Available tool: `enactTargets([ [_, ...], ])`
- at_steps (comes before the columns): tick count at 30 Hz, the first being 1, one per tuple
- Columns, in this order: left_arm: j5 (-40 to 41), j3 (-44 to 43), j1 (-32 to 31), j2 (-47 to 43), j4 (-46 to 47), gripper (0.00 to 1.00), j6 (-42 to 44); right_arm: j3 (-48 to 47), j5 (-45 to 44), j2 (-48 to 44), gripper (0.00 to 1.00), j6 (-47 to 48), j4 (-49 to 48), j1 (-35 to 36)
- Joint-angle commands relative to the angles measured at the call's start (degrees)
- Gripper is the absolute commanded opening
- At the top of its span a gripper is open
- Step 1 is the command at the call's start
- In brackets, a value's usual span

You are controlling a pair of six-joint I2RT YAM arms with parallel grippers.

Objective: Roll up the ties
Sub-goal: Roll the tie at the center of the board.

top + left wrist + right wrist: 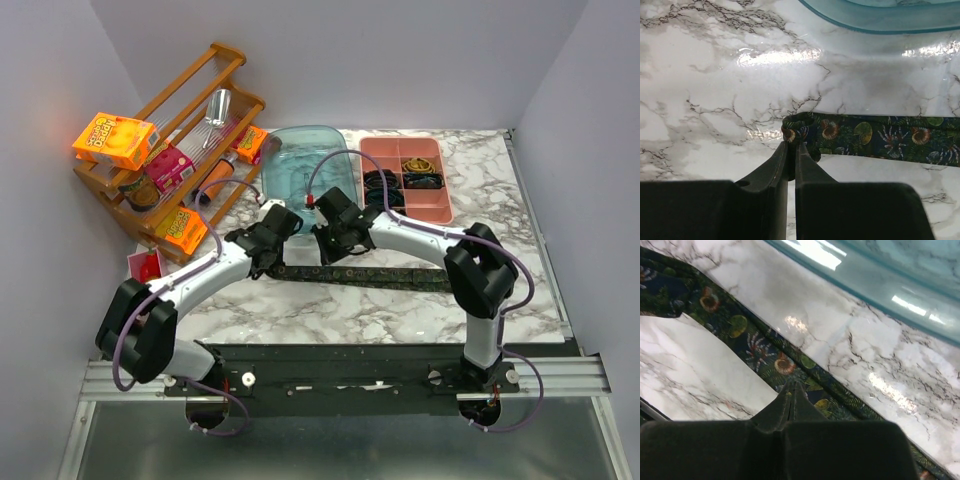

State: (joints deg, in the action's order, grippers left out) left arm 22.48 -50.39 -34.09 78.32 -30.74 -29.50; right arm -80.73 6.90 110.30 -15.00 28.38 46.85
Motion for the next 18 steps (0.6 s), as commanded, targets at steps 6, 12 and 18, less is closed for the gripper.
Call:
enactTargets([
  [6,8.2,-4.9,-5.9,6.9,-4.1,0.00,1.5,4.3,0.8,-4.5,0.01,-1.2,-2.5,-1.4],
  [12,8.5,-6.5,-8.8,9.8,-4.1,0.00,0.5,6.5,1.2,-5.5,0.01,-2.0,-3.6,-2.0],
  [18,6.5,-7.4,-10.3,12.5,-2.3,0.01,-0.2,8.0,2.1,-5.4,0.01,-2.2,-4.5,-2.2],
])
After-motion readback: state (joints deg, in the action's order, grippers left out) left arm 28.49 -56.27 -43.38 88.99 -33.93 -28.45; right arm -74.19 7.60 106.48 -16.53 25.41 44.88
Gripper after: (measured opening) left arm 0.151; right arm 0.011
